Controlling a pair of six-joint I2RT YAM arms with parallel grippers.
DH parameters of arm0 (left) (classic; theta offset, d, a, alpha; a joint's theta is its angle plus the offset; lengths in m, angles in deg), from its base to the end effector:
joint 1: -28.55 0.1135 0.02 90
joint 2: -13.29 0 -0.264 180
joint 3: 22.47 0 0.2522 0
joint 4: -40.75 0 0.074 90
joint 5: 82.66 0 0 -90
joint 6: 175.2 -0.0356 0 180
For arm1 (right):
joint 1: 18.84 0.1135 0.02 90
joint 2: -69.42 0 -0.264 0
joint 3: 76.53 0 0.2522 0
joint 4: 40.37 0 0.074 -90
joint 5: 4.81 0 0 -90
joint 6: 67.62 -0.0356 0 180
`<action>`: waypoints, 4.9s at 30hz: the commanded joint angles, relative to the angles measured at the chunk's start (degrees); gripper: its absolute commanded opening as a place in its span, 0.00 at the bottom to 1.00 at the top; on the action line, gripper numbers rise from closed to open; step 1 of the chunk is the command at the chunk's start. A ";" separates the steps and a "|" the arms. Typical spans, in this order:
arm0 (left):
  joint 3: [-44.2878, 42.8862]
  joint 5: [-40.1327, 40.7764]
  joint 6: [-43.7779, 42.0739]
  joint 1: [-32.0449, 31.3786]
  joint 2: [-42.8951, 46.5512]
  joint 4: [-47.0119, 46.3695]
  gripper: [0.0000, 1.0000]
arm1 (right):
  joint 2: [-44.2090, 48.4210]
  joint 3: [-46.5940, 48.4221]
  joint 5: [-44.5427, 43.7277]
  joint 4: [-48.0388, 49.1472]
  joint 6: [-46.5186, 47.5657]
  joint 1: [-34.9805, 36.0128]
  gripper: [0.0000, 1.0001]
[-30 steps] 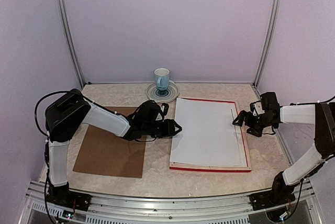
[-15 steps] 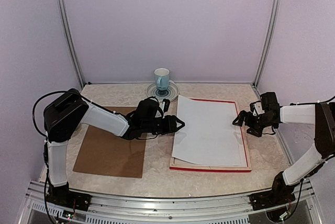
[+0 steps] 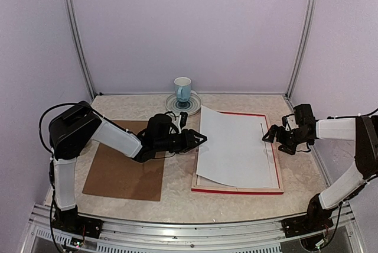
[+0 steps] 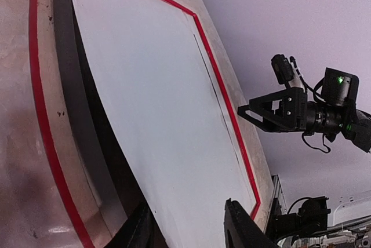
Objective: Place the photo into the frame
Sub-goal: Move the photo to the mat board.
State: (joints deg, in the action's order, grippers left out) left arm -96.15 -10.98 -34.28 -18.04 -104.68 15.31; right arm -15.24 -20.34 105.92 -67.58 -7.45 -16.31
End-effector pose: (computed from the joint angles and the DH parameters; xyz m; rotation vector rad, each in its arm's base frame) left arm 0.2849 -0.3174 0.1357 0.1667 2.1594 -1.3859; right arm 0.2768 0.0248 0.1675 0.4681 2.5462 0.6764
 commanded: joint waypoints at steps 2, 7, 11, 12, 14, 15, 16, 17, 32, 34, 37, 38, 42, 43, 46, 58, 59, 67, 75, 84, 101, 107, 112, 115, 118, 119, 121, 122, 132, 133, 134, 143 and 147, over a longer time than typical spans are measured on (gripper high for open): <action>0.86 -2.46 1.74 0.18 -1.35 -5.32 0.35 | -0.81 0.97 0.01 0.19 0.20 -0.51 0.99; 0.45 -3.17 1.87 0.27 -1.76 -5.62 0.21 | -0.77 0.93 -0.17 0.04 0.20 -0.53 0.99; 0.36 -3.82 2.21 0.27 -2.41 -6.06 0.11 | -0.74 1.03 -0.27 0.09 0.20 -0.51 0.99; 0.48 -3.85 2.28 0.27 -2.47 -6.19 0.10 | -0.76 1.07 -0.20 0.08 0.20 -0.50 0.99; 0.74 -3.94 2.48 0.31 -2.52 -6.70 0.06 | -0.77 1.02 -0.21 0.07 0.21 -0.51 0.99; 0.83 -3.97 2.59 0.37 -2.53 -6.87 0.05 | -0.84 1.11 -0.25 0.01 0.20 -0.56 0.99; 0.98 -3.99 2.63 0.38 -2.53 -7.12 0.04 | -0.85 1.13 -0.18 0.04 0.20 -0.52 0.99; 1.09 -4.08 2.73 0.43 -2.53 -7.46 0.03 | -0.85 1.08 -0.19 -0.03 0.23 -0.55 0.99; -1.47 -8.68 12.30 0.65 -2.34 -16.11 0.04 | -0.06 1.56 0.08 -0.68 0.16 -0.56 0.99; -2.27 -8.94 13.65 0.38 -1.59 -17.33 0.04 | 0.06 1.67 -0.05 -0.84 0.05 -0.52 0.99; -3.25 -9.85 16.19 0.11 -0.48 -20.38 0.05 | 0.93 1.70 0.06 -0.93 -0.19 -0.53 0.99; -3.42 -10.12 16.91 0.10 -0.23 -21.26 0.05 | 1.51 1.52 0.59 -0.63 -0.28 -0.58 0.99; -1.57 -9.34 15.96 0.92 -2.11 -20.42 0.05 | 4.37 1.05 4.27 0.93 -0.88 -1.27 0.99; 0.17 -9.05 16.42 1.35 -3.21 -21.29 0.05 | 4.82 1.09 4.87 0.98 -0.89 -1.41 0.99; 5.58 -9.77 21.42 2.54 -7.58 -30.15 0.05 | 5.75 1.47 5.24 0.17 -0.52 -1.56 0.99; 3.00 -10.51 22.21 1.83 -10.40 -26.96 0.10 | 5.33 1.76 5.25 -0.04 -0.97 -1.64 0.99; 2.59 -10.50 21.73 1.65 -10.35 -25.89 0.10 | 5.49 1.70 5.08 -0.08 -1.02 -1.62 0.99; 1.04 -10.73 21.84 0.75 -12.12 -24.97 0.13 | 5.82 1.72 3.76 -1.36 -0.24 -1.64 0.99; -1.63 -9.69 17.87 0.45 -11.26 -17.71 0.17 | 4.76 2.35 3.70 -1.33 -0.30 -1.64 0.99; -4.34 -8.77 15.32 0.05 -11.21 -12.52 0.20 | 3.07 2.13 3.33 -1.14 -0.23 -1.64 0.99; -5.89 -6.96 11.35 -0.26 -8.84 -5.02 0.34 | 2.49 1.96 2.34 -1.23 -0.06 -1.64 0.99; -6.39 -5.85 9.07 -0.52 -7.52 -1.51 0.37 | 2.32 1.32 2.36 -0.64 -0.27 -1.64 0.99; -6.43 -5.68 8.75 -0.76 -7.49 -1.13 0.40 | 1.53 1.57 2.60 -0.47 -0.59 -1.59 0.99; -6.88 -5.20 8.06 -0.78 -7.25 0.04 0.44 | 1.75 1.53 2.15 -0.63 -0.54 -1.64 0.99; -6.98 -4.90 7.67 -0.87 -6.88 0.56 0.47 | 1.76 1.59 1.36 -1.04 -0.54 -1.62 0.99; -6.92 -4.82 7.66 -0.87 -6.52 0.72 0.47 | 1.64 1.60 1.28 -1.12 -0.51 -1.64 0.99; -6.83 -4.54 7.46 -0.96 -6.10 1.06 0.48 | 1.61 1.52 1.19 -1.24 -0.45 -1.65 0.99; -6.77 -4.39 7.34 -0.96 -5.92 1.25 0.48 | 1.61 1.51 1.16 -1.25 -0.55 -1.65 0.99; -5.48 -3.01 6.70 -1.22 -3.20 3.21 0.55 | 1.52 1.09 1.21 -1.04 -0.64 -1.62 0.99; -5.39 -2.87 6.61 -1.22 -2.87 3.43 0.57 | 1.56 1.11 1.24 -1.07 -0.63 -1.62 0.99; -5.38 -2.81 6.56 -1.27 -2.68 3.56 0.58 | 1.60 1.13 1.24 -1.07 -0.67 -1.62 0.99; -5.29 -2.38 6.33 -1.40 -1.87 3.88 0.61 | 2.48 0.55 0.73 -1.34 -0.41 -1.63 0.99; -5.12 -2.49 6.30 -1.49 -1.65 3.71 0.61 | 2.10 0.62 1.05 -1.20 -0.50 -1.58 0.99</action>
State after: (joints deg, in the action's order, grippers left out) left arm -101.88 -14.04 -26.78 -19.13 -108.97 19.09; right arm -13.23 -19.22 107.21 -68.13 -8.13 -17.25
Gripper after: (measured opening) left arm 0.613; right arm 0.992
